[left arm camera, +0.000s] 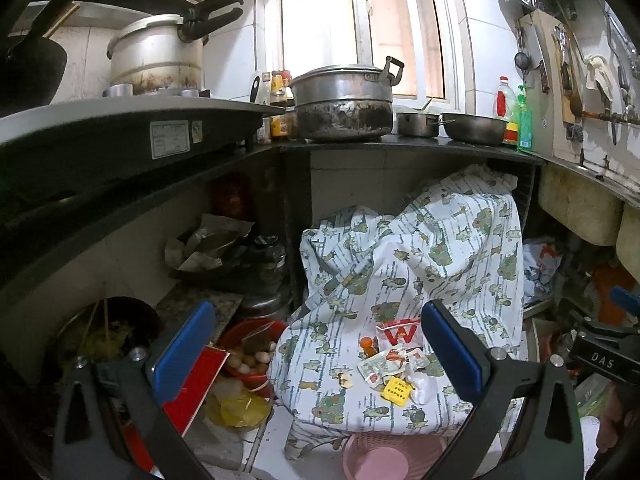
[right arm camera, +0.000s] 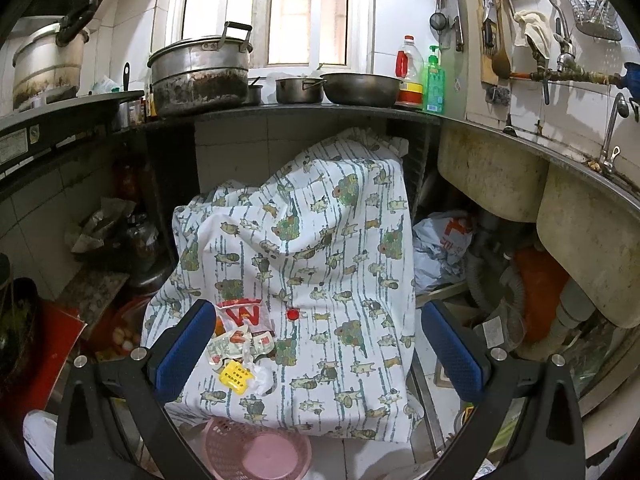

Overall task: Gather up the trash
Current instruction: 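Move both tools toward the trash pile on the cat-print cloth, then grasp the white tissue with the right tool while the left tool approaches the packets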

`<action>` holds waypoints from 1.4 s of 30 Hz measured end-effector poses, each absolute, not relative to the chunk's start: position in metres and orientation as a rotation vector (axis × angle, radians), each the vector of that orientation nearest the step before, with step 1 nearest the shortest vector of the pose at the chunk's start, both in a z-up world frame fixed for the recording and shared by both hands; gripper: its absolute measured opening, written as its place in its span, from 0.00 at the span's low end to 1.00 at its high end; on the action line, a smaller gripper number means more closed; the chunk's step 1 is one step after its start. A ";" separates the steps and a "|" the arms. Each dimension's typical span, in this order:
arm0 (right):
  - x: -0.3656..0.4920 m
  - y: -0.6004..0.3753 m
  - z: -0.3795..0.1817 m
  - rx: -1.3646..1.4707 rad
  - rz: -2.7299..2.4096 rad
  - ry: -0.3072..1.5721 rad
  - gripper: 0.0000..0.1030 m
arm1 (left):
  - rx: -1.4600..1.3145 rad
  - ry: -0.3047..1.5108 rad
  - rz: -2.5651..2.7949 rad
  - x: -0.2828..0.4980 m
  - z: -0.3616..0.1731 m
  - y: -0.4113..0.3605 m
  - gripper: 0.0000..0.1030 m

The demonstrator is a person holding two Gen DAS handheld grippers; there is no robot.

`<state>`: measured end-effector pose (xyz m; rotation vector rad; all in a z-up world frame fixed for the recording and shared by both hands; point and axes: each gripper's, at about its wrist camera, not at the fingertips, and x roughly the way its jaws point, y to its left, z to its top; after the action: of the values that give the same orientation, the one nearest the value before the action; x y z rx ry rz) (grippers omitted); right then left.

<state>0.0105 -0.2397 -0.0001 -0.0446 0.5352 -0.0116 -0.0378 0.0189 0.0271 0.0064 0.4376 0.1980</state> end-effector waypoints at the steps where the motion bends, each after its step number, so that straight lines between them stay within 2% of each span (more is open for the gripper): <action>1: 0.011 -0.240 0.000 -0.045 -0.012 0.535 1.00 | 0.005 0.440 0.197 -0.037 0.027 0.019 1.00; 26: 0.012 -0.246 -0.002 -0.046 -0.050 0.521 1.00 | -0.054 0.487 0.162 -0.017 0.010 0.019 1.00; 39: 0.016 -0.249 -0.004 -0.040 -0.029 0.503 1.00 | -0.072 0.456 0.124 -0.012 0.006 0.018 1.00; 42: 0.032 -0.246 -0.012 -0.007 0.043 0.551 1.00 | -0.074 0.531 0.112 0.012 -0.012 0.021 1.00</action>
<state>0.0316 -0.2463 -0.0119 -0.0070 0.5508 0.0431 0.0124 0.0206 -0.0116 -0.0742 0.5307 0.1117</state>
